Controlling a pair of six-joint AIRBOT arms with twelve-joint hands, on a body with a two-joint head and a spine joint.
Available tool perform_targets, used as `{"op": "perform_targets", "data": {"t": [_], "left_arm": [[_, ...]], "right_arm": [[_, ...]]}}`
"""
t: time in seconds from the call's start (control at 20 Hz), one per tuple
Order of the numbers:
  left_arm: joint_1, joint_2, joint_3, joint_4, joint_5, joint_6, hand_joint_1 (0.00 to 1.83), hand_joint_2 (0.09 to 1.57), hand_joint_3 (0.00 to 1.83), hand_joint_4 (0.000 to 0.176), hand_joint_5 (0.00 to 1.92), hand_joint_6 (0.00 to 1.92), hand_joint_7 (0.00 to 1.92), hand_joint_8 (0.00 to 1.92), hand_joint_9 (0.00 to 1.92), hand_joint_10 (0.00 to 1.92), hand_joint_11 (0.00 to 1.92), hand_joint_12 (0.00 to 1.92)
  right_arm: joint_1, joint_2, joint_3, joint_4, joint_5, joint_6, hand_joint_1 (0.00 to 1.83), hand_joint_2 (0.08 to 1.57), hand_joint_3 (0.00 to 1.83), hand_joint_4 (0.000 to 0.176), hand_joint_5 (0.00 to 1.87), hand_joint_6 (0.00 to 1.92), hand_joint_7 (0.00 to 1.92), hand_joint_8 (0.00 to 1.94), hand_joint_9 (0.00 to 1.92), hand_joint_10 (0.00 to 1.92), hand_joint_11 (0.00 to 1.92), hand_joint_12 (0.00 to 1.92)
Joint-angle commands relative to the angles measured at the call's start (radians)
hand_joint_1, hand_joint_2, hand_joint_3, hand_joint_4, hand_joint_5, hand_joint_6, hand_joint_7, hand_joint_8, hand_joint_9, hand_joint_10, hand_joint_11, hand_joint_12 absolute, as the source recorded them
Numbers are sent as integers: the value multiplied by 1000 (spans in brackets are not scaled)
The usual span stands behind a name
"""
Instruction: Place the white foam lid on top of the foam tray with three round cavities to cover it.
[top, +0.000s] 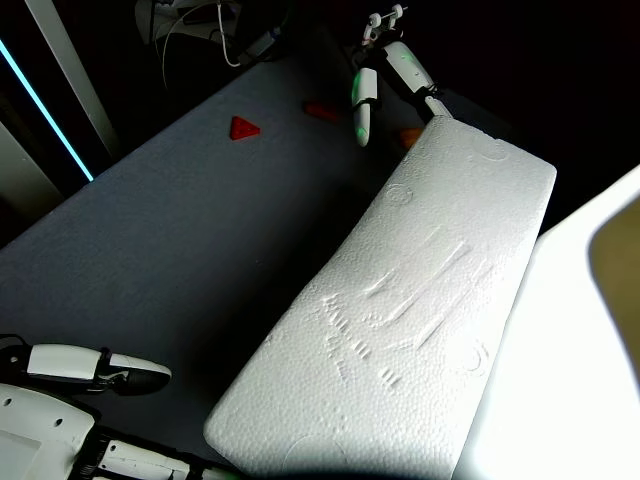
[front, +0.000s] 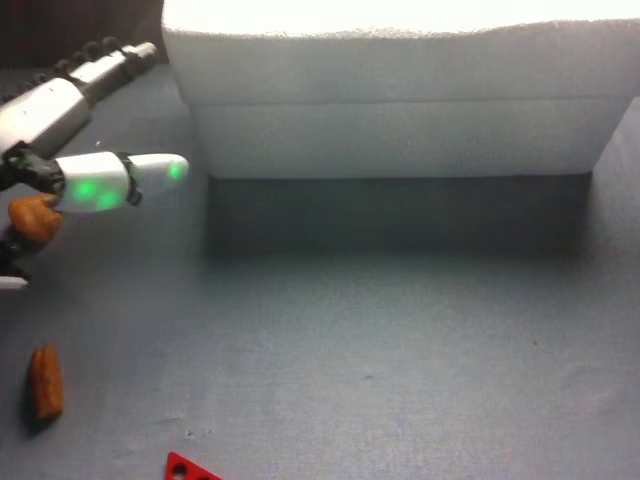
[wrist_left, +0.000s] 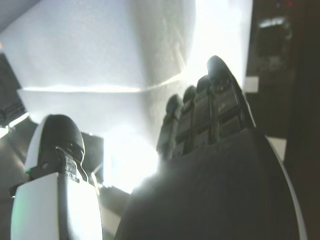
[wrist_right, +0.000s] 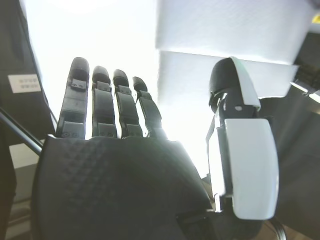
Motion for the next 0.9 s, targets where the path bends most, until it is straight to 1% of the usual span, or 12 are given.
{"op": "perform_targets", "data": {"t": [0.0,0.15,0.2,0.3,0.35,0.4,0.45,0.55,0.7,0.75,0.8,0.85], "left_arm": [[6,17,-10,-3,-165,-6,599,1122,7,0,57,0,0,0,0,0,0,1],[43,50,-54,8,-219,-7,580,1126,6,0,68,4,0,0,0,0,0,0],[60,63,-74,11,-245,-10,563,1132,9,0,67,3,0,0,0,0,0,0],[84,84,-103,29,-277,-16,549,1141,10,0,62,1,0,0,0,0,0,0],[97,96,-123,41,-298,-18,569,1142,9,0,74,5,0,0,0,0,0,0],[108,103,-135,49,-313,-22,581,1139,6,0,76,5,0,0,0,0,0,0],[118,112,-149,60,-330,-30,581,1138,5,0,73,3,0,0,0,0,0,0],[137,130,-178,87,-360,-38,560,1145,6,0,42,0,0,0,0,0,0,0],[157,162,-224,144,-396,-54,558,1145,6,0,40,0,0,0,0,0,0,0],[161,168,-235,158,-406,-58,501,1155,9,0,12,1,0,0,0,0,0,0],[164,171,-246,170,-418,-64,501,1155,9,0,12,1,0,0,0,0,0,0],[169,172,-256,185,-430,-73,431,1169,14,0,2,0,0,0,0,0,0,0]], "right_arm": [[-9,32,-9,2,161,6,436,1210,0,0,0,0,14,3,112,44,0,1109],[-79,64,-62,-9,229,18,399,1207,0,0,0,0,0,0,82,30,0,1226],[-104,73,-78,-14,252,24,434,1204,0,0,0,0,0,0,51,16,0,1152],[-158,97,-117,-32,301,41,393,1212,0,0,0,0,0,0,69,25,0,1229],[-193,117,-148,-43,331,42,432,1230,2,0,0,0,0,0,13,4,0,1050],[-217,130,-168,-51,353,47,455,1240,1,0,0,0,0,0,2,0,0,761],[-246,143,-187,-62,381,56,441,1236,0,0,0,0,0,0,0,0,0,604],[-295,169,-221,-94,423,79,386,1225,0,0,0,0,0,0,0,0,0,479],[-359,193,-260,-144,493,105,382,1225,0,0,0,0,0,0,0,0,0,459],[-369,198,-269,-165,506,114,395,1304,3,0,0,0,0,0,0,0,0,340],[-369,201,-276,-185,512,120,395,1304,3,0,0,0,0,0,0,0,0,340],[-369,202,-282,-209,517,127,414,1326,1,0,0,0,0,0,0,0,0,269]]}}
